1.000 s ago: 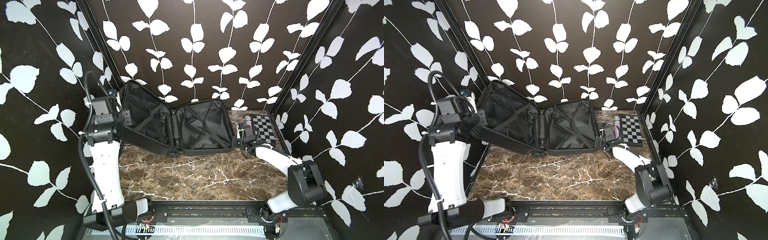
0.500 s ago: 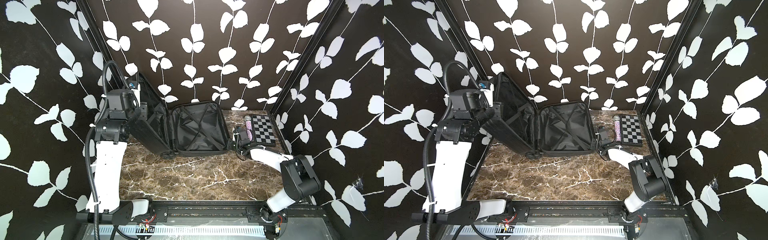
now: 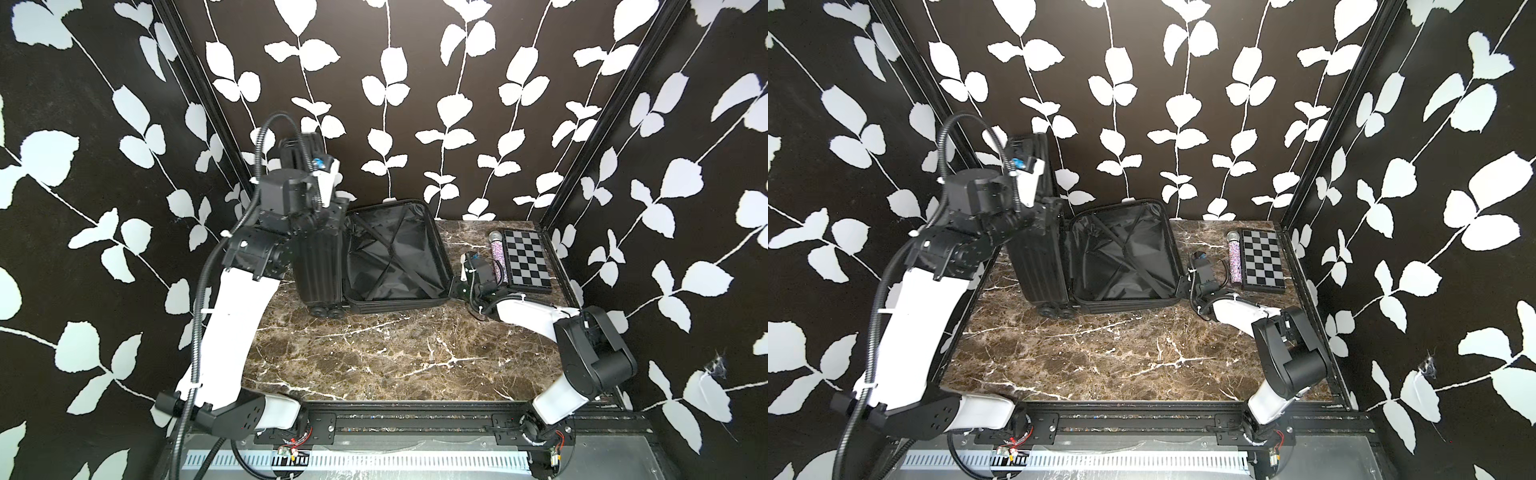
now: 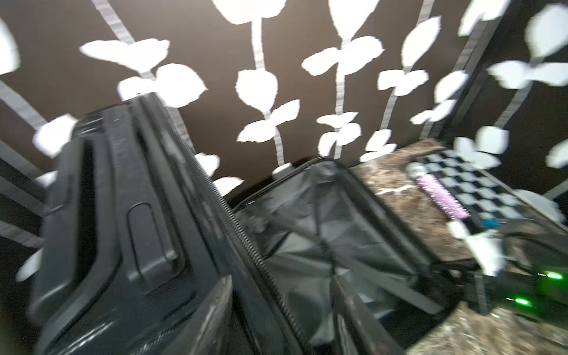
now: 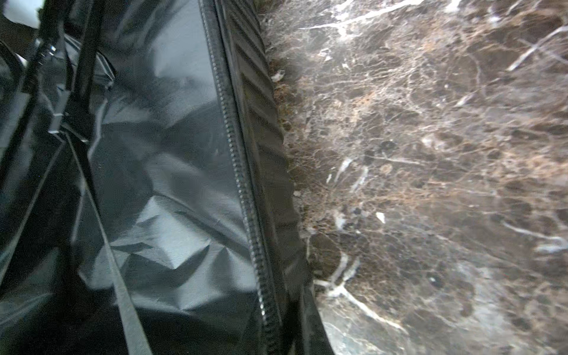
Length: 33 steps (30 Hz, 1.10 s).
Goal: Close the suitcase zippers
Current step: Close the suitcase at the center of the board.
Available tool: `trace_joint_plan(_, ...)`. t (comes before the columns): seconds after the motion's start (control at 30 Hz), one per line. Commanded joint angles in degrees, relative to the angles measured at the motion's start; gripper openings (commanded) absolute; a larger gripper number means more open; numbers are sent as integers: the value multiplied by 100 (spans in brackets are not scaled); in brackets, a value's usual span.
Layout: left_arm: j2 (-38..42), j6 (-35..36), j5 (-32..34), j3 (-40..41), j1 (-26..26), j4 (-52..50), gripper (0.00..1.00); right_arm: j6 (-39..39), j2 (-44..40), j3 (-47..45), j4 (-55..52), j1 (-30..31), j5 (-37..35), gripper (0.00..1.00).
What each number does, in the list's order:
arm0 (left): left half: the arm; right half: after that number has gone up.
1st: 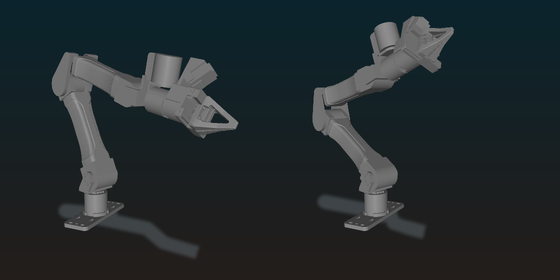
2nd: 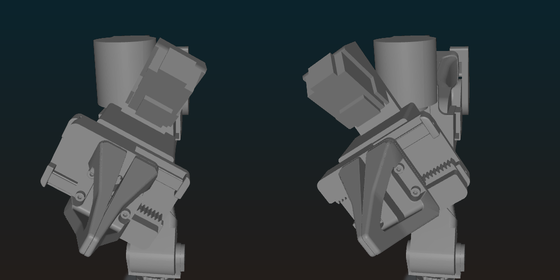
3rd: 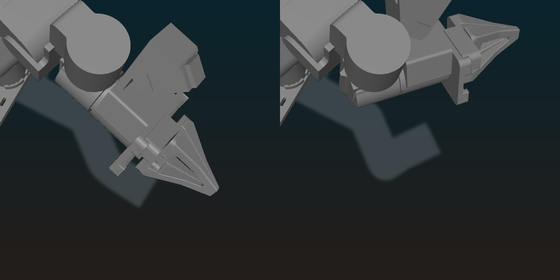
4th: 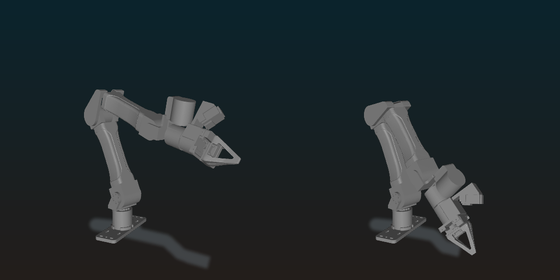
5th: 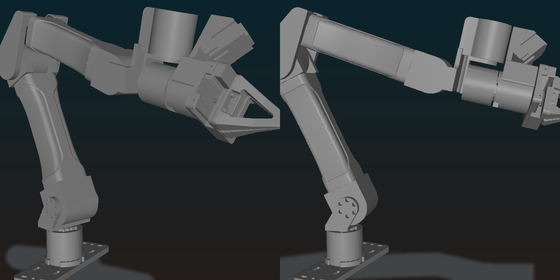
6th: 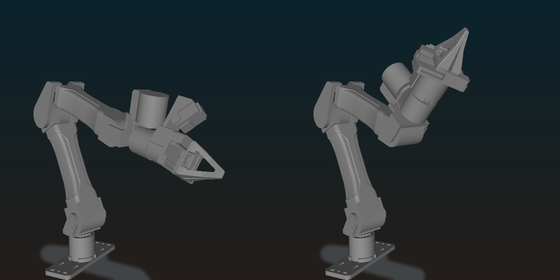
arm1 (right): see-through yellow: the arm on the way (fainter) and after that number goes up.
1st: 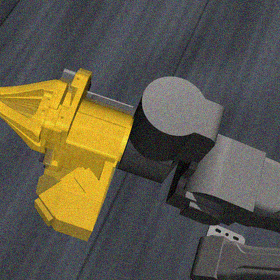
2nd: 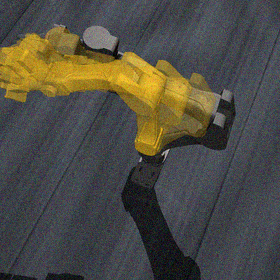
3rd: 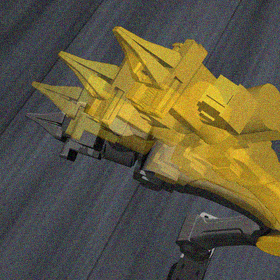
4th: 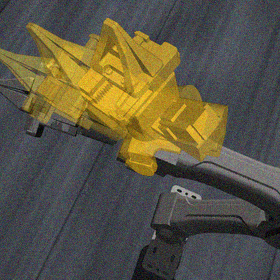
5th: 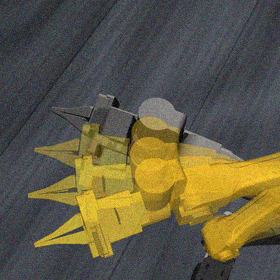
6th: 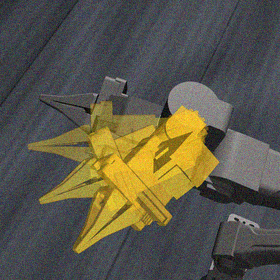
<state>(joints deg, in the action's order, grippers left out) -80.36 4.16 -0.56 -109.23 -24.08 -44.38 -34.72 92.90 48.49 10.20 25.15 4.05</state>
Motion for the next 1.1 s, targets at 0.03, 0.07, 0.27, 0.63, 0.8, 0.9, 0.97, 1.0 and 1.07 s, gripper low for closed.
trace_joint_plan(0.03, -568, -168, -705, 114, -455, -949, 59, -71, -32, -404, 69, 393, 1559, 5)
trace_joint_plan(0.07, -613, -185, -754, 95, -540, -903, 60, -115, -52, -425, 107, 393, 1578, 5)
trace_joint_plan(0.27, -932, -257, -1062, 78, -1018, -731, 63, -280, -39, -548, 367, 393, 1751, 5)
trace_joint_plan(0.63, -953, -468, -1394, 697, -1540, -353, 68, -738, -71, -780, 905, 388, 2065, 9)
trace_joint_plan(0.8, -731, -500, -1461, 1020, -1571, -282, 70, -755, -69, -875, 878, 386, 1961, 6)
trace_joint_plan(0.9, -509, -513, -1491, 1251, -1740, -279, 71, -762, -70, -919, 887, 387, 1958, 5)
trace_joint_plan(0.97, -314, -548, -1579, 1450, -1750, -273, 71, -784, -70, -953, 921, 392, 1991, 5)
trace_joint_plan(1.0, -206, -570, -1645, 1595, -1760, -250, 71, -805, -69, -960, 931, 393, 1993, 5)
trace_joint_plan(1.07, -20, -599, -1803, 1858, -1797, -247, 71, -802, -301, -968, 933, 394, 2010, 9)
